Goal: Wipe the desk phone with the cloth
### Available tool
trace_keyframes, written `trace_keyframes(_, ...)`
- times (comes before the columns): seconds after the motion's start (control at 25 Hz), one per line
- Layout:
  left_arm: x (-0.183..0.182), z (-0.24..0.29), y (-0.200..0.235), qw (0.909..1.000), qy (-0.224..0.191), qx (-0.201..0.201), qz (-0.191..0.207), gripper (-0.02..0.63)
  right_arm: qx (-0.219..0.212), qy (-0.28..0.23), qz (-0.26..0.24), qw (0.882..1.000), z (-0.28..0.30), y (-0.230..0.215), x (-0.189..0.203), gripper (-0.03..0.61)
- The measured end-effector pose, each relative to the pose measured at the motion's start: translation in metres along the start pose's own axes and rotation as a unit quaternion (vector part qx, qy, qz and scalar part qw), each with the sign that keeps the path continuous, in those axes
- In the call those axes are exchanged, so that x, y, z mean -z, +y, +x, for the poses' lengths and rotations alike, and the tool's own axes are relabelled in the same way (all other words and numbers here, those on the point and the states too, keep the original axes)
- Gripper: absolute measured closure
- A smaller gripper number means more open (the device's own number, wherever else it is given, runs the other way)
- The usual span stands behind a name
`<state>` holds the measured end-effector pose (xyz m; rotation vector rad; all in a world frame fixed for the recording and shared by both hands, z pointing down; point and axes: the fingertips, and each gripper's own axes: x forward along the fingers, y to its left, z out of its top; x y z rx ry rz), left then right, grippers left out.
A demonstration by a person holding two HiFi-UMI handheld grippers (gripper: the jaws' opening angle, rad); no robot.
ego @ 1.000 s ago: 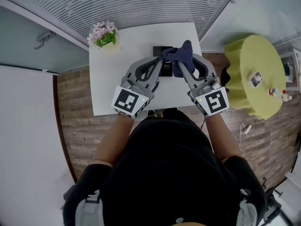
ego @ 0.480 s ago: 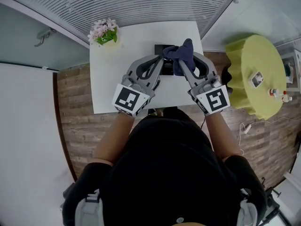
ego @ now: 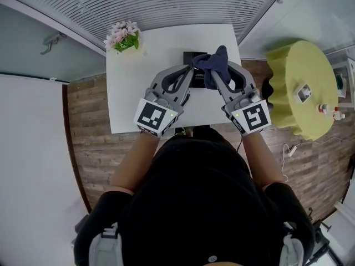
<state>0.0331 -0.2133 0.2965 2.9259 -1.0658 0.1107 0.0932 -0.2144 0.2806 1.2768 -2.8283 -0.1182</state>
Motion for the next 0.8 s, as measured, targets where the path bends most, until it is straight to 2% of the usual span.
trace_keyframes(0.8,0.0037,0.0041,0.0094,1.0,0.006,-0.002,0.001,0.603,-0.003,0.005,-0.001,1.0,0.0094,-0.0017,0.0032,0.465)
